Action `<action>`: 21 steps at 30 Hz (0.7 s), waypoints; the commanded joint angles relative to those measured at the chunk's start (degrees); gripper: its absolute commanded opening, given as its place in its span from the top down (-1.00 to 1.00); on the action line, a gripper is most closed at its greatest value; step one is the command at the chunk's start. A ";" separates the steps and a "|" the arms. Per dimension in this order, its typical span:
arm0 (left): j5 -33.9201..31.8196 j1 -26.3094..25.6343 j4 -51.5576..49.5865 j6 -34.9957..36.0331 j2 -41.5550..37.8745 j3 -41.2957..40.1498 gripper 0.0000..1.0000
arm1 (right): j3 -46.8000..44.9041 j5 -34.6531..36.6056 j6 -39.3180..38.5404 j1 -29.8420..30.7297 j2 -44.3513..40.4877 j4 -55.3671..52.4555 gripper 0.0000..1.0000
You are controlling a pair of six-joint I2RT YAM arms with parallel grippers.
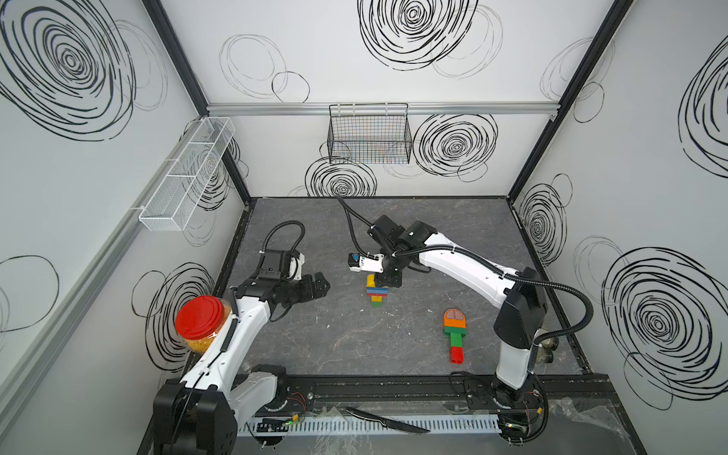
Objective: Assemble an ice cream with lego
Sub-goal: Assemble the lego brick with the lego brick.
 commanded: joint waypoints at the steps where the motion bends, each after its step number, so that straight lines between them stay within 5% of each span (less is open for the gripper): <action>1: 0.02 0.25 -0.25 1.02 -0.41 1.77 -0.98 | -3.40 -0.18 0.09 -0.10 6.07 -7.91 1.00; 21: 0.28 -0.01 0.19 1.28 -0.40 1.23 -0.98 | -0.06 -2.52 -0.26 -0.20 8.82 -10.37 1.00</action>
